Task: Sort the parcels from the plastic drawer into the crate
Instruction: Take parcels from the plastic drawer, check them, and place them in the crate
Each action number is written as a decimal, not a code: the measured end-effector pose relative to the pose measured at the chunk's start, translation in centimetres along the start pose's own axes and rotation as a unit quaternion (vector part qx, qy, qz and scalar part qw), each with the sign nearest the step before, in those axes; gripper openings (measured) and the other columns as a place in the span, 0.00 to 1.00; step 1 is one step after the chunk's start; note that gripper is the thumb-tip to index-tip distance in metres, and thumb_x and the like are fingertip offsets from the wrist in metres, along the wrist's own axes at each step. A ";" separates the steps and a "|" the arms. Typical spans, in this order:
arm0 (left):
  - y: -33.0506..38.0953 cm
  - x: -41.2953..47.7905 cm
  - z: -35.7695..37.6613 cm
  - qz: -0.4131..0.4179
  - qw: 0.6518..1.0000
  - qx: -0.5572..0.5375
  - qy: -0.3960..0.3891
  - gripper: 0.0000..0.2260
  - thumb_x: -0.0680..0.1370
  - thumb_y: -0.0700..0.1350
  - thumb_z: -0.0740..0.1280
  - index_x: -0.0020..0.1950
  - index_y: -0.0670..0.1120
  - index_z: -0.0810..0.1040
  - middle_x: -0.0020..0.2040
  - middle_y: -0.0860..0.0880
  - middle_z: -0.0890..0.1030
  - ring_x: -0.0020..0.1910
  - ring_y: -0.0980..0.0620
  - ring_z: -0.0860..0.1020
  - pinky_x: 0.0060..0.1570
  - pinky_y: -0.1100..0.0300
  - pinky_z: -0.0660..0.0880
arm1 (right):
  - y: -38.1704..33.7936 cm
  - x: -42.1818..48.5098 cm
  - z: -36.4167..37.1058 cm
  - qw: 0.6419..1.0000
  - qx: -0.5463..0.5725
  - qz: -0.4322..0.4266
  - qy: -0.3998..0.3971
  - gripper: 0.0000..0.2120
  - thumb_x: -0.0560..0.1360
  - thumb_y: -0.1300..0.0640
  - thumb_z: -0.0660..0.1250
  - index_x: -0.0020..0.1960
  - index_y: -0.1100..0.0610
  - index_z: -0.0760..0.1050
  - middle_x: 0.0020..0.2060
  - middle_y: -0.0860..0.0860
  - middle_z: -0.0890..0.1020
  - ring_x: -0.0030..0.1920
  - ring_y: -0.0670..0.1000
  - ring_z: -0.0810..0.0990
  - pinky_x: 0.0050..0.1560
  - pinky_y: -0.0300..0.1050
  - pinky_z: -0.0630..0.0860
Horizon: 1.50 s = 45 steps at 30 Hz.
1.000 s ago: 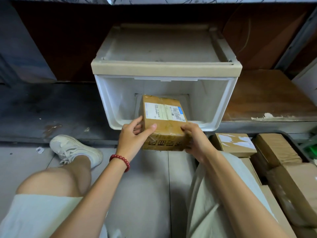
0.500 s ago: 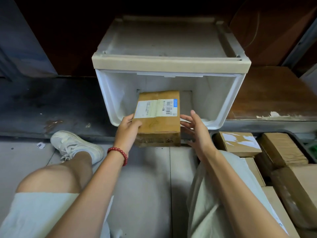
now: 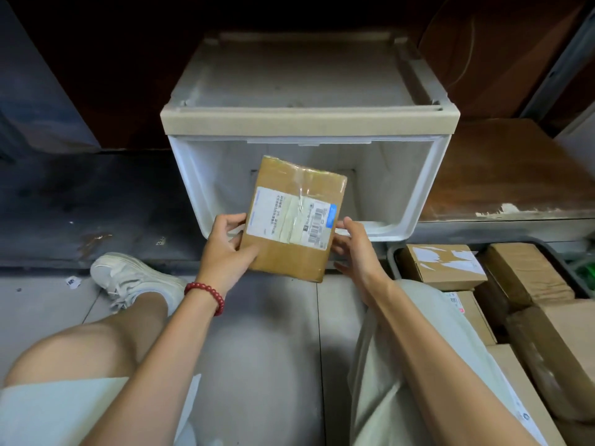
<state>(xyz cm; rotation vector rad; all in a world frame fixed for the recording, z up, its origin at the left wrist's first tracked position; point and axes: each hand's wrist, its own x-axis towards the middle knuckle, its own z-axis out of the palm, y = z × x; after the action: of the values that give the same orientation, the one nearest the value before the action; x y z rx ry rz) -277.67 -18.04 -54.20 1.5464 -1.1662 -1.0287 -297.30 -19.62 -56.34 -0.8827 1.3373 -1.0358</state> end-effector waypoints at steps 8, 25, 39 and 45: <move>-0.5 -0.5 0.3 -0.040 0.996 0.051 -0.063 0.34 0.62 0.48 0.81 0.65 0.54 0.70 0.60 0.52 0.77 0.60 0.52 0.76 0.58 0.52 0.76 | -0.1 0.6 -0.4 0.999 0.042 -0.006 -0.009 0.20 0.83 0.43 0.47 0.52 0.47 0.76 0.49 0.48 0.83 0.45 0.47 0.79 0.48 0.44 0.70; 1.6 -1.4 0.5 0.030 0.999 -0.023 -0.014 0.30 0.68 0.61 0.71 0.67 0.52 0.71 0.57 0.60 0.76 0.46 0.72 0.76 0.41 0.72 0.73 | -0.5 0.0 -0.7 0.994 0.068 -0.031 -0.078 0.20 0.73 0.43 0.62 0.65 0.40 0.73 0.59 0.47 0.81 0.61 0.52 0.79 0.44 0.50 0.80; 4.3 -3.2 3.2 0.076 0.993 0.028 -0.083 0.36 0.64 0.62 0.70 0.70 0.52 0.69 0.61 0.58 0.75 0.56 0.58 0.79 0.48 0.68 0.77 | -3.8 -2.6 -5.7 0.998 0.050 -0.041 -0.008 0.17 0.77 0.54 0.61 0.63 0.41 0.76 0.56 0.47 0.83 0.53 0.49 0.80 0.47 0.49 0.75; 5.1 -5.4 7.7 0.053 0.990 0.026 -0.125 0.36 0.64 0.60 0.75 0.69 0.54 0.68 0.59 0.59 0.75 0.57 0.57 0.79 0.57 0.55 0.77 | -4.9 -5.3 -10.7 0.997 0.019 -0.055 0.041 0.16 0.78 0.57 0.59 0.61 0.42 0.76 0.50 0.45 0.83 0.47 0.45 0.79 0.47 0.45 0.73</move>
<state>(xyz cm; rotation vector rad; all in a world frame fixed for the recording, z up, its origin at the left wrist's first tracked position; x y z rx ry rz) -287.18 -14.78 -50.58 1.4070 -1.4429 -1.1517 -308.08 -15.49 -50.67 -0.9023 1.3449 -1.1903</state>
